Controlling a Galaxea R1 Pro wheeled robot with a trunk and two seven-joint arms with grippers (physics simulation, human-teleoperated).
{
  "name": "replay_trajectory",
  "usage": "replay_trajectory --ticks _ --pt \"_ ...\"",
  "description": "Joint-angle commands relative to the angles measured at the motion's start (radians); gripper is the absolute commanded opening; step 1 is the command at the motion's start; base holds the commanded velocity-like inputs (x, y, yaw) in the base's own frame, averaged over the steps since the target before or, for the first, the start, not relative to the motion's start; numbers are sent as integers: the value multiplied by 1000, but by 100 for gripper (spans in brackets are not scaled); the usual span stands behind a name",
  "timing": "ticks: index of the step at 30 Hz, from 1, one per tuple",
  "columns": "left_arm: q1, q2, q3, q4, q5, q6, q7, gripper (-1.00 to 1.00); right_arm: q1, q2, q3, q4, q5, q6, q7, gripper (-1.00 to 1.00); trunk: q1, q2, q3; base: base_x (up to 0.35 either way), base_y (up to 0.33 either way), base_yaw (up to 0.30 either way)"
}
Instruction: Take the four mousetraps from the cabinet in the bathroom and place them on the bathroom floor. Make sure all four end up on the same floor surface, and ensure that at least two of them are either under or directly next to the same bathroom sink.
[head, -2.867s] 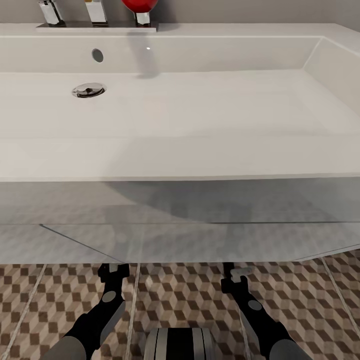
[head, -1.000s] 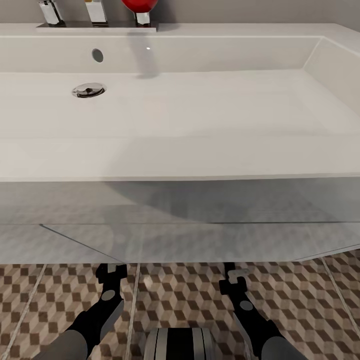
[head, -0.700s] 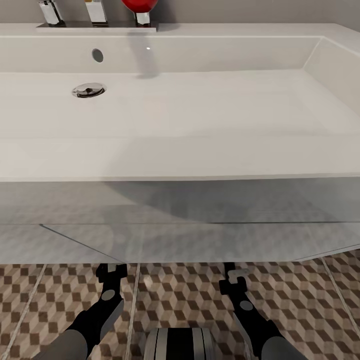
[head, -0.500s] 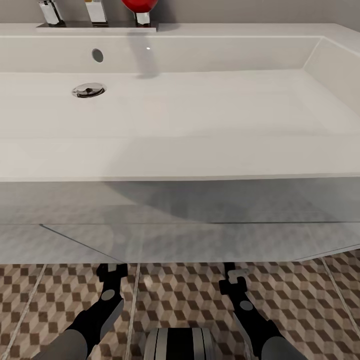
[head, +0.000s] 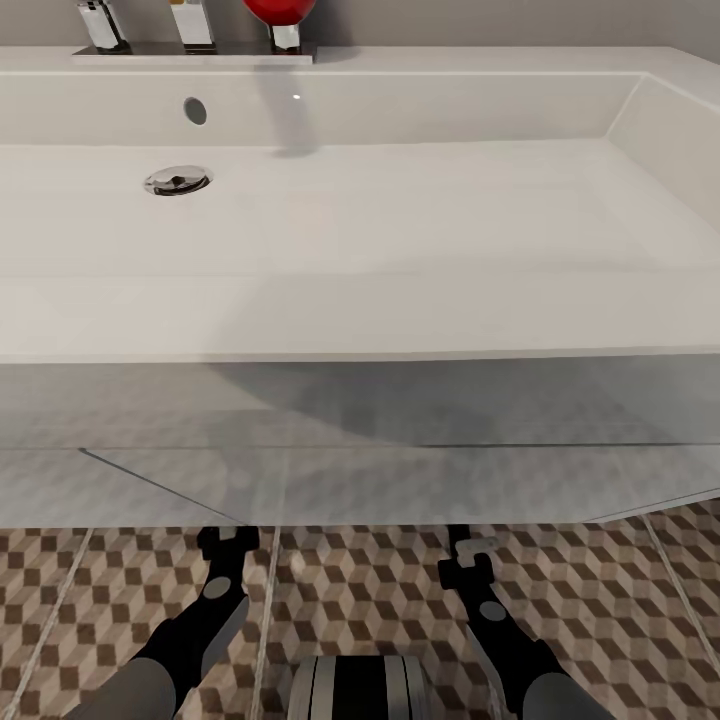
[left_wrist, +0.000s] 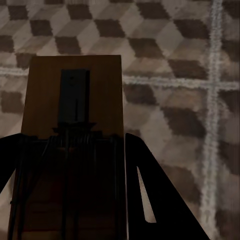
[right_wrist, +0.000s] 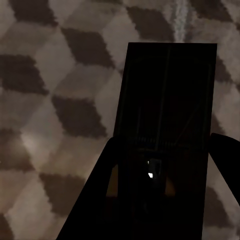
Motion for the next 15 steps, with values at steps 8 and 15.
replay_trajectory --ticks 8,15 --pt "-1 -1 -9 -7 7 -3 7 -100 0 1 -5 1 10 -3 -2 -100 0 0 -1 0 0 0" --pt "-1 -2 -9 -7 7 -1 7 -100 0 1 -5 1 10 -3 -2 -100 0 0 -1 0 0 0"
